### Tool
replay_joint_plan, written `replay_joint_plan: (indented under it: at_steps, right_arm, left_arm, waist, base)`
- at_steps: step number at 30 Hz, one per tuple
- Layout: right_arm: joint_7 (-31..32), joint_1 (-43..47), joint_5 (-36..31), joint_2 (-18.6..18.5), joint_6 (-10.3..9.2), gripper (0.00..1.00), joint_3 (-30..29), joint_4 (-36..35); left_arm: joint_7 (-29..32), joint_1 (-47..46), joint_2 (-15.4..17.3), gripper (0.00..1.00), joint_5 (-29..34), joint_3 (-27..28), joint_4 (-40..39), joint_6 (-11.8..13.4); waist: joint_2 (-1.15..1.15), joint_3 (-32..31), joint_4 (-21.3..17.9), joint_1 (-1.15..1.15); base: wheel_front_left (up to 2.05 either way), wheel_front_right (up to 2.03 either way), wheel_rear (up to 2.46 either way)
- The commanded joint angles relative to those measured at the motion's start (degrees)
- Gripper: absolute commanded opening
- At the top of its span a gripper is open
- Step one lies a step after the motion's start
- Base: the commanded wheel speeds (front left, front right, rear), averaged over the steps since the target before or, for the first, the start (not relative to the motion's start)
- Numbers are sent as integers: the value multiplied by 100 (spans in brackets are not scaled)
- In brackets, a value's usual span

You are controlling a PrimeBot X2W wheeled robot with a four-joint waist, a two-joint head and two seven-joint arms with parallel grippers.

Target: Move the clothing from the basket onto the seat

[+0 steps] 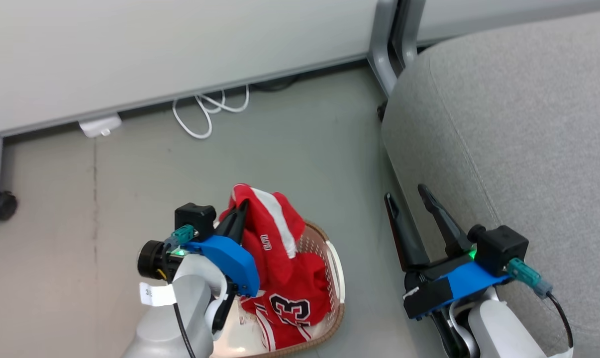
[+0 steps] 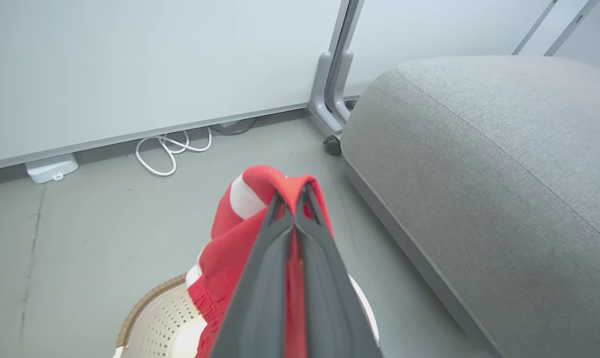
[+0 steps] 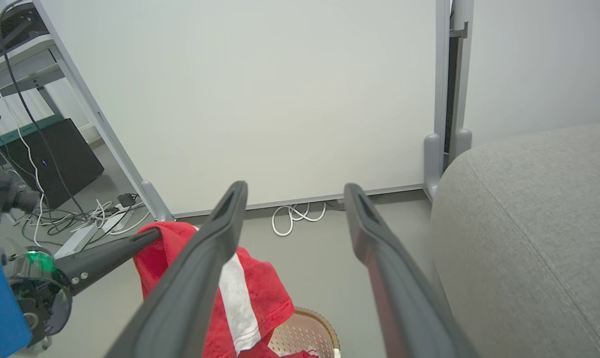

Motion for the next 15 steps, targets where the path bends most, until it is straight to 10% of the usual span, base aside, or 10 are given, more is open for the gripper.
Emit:
replay_joint_plan:
  at_steps: [1,15]
  right_arm:
    - [-22,167,-23,-15,1,100,-28,49]
    - [59,672,-76,-14,1,100,-112,151]
  left_arm:
    - [-44,81,-1,0,-113,-157,-155,-37]
    - [57,-469,-1,0,-790,-1146,-1024,179]
  waist:
    - [0,-428,180,1]
    - [0,-1117,469,1]
  base:
    - [0,0,0]
    - [0,0,0]
